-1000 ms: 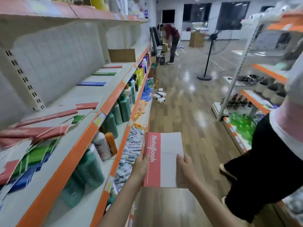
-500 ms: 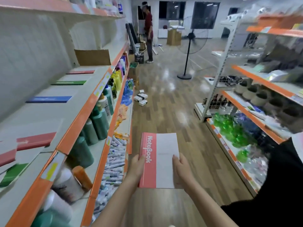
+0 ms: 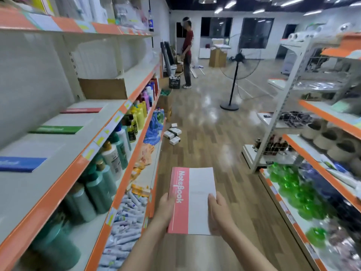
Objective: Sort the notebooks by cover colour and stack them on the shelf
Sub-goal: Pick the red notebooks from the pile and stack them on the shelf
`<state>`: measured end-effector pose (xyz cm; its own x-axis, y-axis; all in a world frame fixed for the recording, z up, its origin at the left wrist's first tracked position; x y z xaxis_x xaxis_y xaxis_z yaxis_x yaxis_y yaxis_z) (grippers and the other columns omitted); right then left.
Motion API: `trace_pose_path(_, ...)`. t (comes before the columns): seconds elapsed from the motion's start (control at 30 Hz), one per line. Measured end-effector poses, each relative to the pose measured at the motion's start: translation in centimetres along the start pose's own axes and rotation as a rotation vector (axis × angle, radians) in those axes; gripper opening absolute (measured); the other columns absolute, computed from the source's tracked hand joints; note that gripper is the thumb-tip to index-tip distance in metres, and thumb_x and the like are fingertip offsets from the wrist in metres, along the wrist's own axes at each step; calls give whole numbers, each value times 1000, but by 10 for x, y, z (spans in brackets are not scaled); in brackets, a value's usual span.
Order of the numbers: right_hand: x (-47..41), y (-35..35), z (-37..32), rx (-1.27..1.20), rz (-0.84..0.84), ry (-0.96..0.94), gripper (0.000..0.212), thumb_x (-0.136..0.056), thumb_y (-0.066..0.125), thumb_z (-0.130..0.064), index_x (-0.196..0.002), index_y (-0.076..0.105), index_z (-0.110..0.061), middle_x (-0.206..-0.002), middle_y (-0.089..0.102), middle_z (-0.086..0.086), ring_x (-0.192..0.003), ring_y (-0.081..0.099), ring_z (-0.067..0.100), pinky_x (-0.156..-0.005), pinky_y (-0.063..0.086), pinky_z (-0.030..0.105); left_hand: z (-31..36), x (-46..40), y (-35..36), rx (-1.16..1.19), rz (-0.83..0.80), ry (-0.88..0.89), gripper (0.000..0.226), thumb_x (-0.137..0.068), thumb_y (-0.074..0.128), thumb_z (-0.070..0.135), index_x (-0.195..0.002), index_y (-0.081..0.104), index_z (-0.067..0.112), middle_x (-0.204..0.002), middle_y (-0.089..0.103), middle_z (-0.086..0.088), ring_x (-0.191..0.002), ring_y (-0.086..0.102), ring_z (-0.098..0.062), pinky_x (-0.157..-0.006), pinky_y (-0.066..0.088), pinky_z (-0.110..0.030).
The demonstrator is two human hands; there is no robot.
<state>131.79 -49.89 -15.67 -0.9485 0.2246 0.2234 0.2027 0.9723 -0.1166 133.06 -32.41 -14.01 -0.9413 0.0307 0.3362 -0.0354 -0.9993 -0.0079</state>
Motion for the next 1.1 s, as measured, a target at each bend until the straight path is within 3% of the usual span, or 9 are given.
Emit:
trace_pose_path(0.1,-48,-1,-9,21,-13,-8,21,-99,37,-23,-96,54,-12,-98,66,6,-85,64,15,-70,50,30,12,-42,9,1,10,-12,31,-100,44,24,-110,57,-2,-103,67,-24,-93,66,-40,-78,52,-41)
trace_pose_path(0.23,-98,7,-16,8,-61,24,21,-98,37,-25,-97,54,-13,-102,66,8,-97,65,25,-90,51,47,22,-86,12,3,46,-43,34,-100,43,25,-112,56,-3,-106,67,-24,-97,65,-40,-81,52,-43)
trace_pose_path(0.47,-192,28,-37,43,-90,9,20,-98,38,-24,-95,56,-16,-95,67,-2,-86,64,12,-70,50,29,43,-173,6,-8,95,-58,33,-98,47,32,-111,58,4,-102,69,-17,-92,68,-34,-89,53,-48)
trace_pose_path(0.53,-225,38,-48,58,-100,-12,20,-99,38,-22,-95,55,-14,-96,66,-1,-87,64,13,-72,50,30,52,-205,1,-12,103,-52,34,-97,48,37,-111,59,8,-99,71,-15,-89,69,-32,-85,55,-45)
trace_pose_path(0.6,-259,52,-62,59,-127,-31,21,-99,37,-21,-95,55,-11,-99,65,4,-92,63,18,-81,50,35,66,-237,-4,9,106,-41,32,-97,47,38,-109,61,11,-94,73,-12,-83,71,-29,-72,56,-37)
trace_pose_path(0.7,-311,73,-85,75,-153,-57,21,-99,37,-21,-97,55,-12,-99,64,2,-93,62,15,-81,47,32,92,-285,-17,51,143,-13,29,-97,48,36,-100,65,12,-81,74,-6,-71,72,-21,-58,51,-26)
trace_pose_path(0.8,-359,97,-109,119,-185,-84,22,-99,37,-21,-98,56,-9,-101,65,5,-95,62,18,-82,48,34,116,-327,-33,84,187,0,24,-97,48,31,-96,66,15,-78,74,-2,-69,72,-19,-59,52,-27)
trace_pose_path(0.93,-408,131,-138,89,-243,-87,22,-98,37,-20,-97,55,-7,-101,65,10,-95,63,24,-82,48,36,149,-372,-55,81,221,51,19,-99,45,33,-99,64,28,-87,75,-2,-78,72,-22,-72,57,-35)
trace_pose_path(1.1,-449,174,-161,94,-343,-111,21,-99,37,-23,-98,55,-12,-102,66,3,-95,63,19,-79,47,32,166,-405,-90,66,324,36,25,-98,45,39,-103,63,23,-81,75,3,-72,72,-16,-55,51,-24)
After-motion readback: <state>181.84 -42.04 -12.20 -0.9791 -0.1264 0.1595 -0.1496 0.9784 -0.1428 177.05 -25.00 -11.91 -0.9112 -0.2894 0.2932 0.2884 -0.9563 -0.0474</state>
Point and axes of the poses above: each hand's wrist, its own x-axis away from the middle knuckle, its own y-axis out of the palm, z = x × y, the point moved 7 cm from there along -x, towards the middle knuckle
